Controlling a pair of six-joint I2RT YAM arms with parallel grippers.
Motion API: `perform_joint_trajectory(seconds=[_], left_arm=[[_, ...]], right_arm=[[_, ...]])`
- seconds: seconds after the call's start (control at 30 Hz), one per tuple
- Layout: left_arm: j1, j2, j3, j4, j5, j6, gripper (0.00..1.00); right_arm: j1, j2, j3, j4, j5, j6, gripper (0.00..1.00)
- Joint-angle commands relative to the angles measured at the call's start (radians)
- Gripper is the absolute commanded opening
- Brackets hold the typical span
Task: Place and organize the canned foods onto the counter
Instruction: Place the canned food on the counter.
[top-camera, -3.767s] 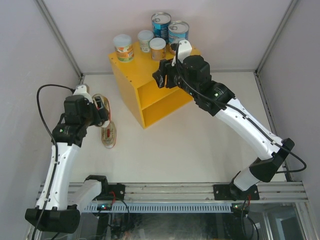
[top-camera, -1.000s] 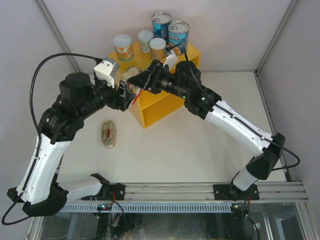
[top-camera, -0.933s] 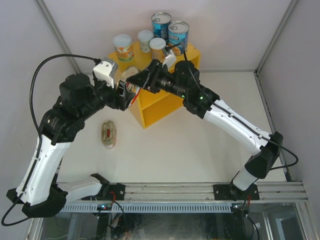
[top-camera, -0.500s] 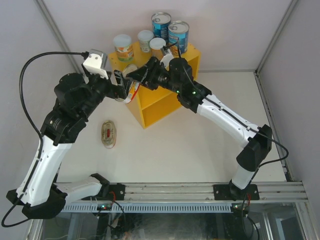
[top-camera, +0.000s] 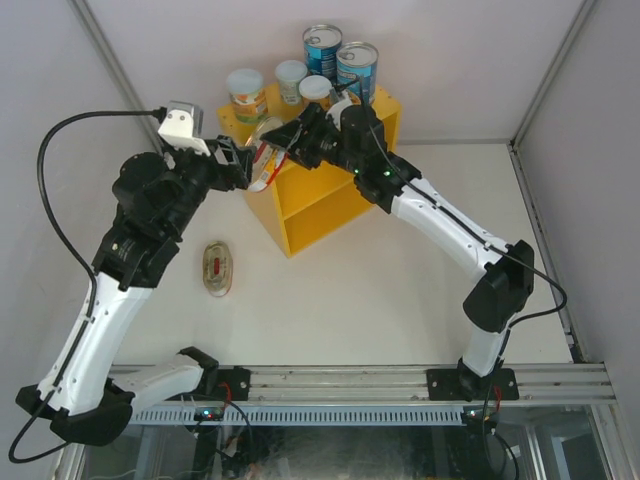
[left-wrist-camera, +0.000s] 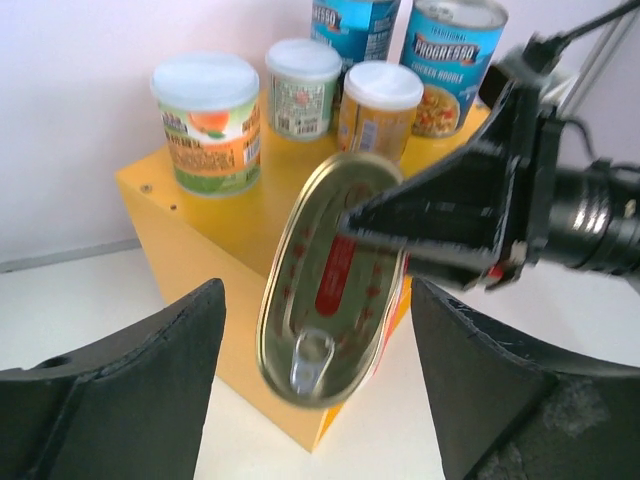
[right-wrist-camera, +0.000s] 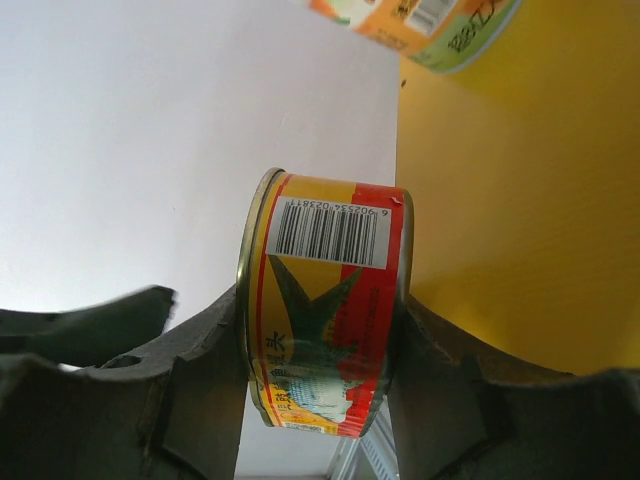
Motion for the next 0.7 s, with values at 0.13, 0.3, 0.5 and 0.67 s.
perform_joint_trajectory(seconds=[0.13,0.3,0.5,0.67], left_arm=[[0.042,-0.081,-0.167,0.133,0.001,-0.045,0.79],[0.044,-0.1,-0.224,0.149,0.003,-0.058,0.88],[0.044,-0.106,-0.266,0.154,0.024,-0.056,0.88],[0.046,-0.114,-0.289,0.16,0.041,-0.054,0.87]], right_arm=[[-0.015,0.001,0.106,0.13,0.035,0.073,0.03],[-0.013,0.017,0.112,0.137,0.067,0.085,0.04],[-0.008,0.026,0.106,0.136,0.103,0.083,0.07],[-0.013,0.015,0.096,0.134,0.124,0.082,0.07]])
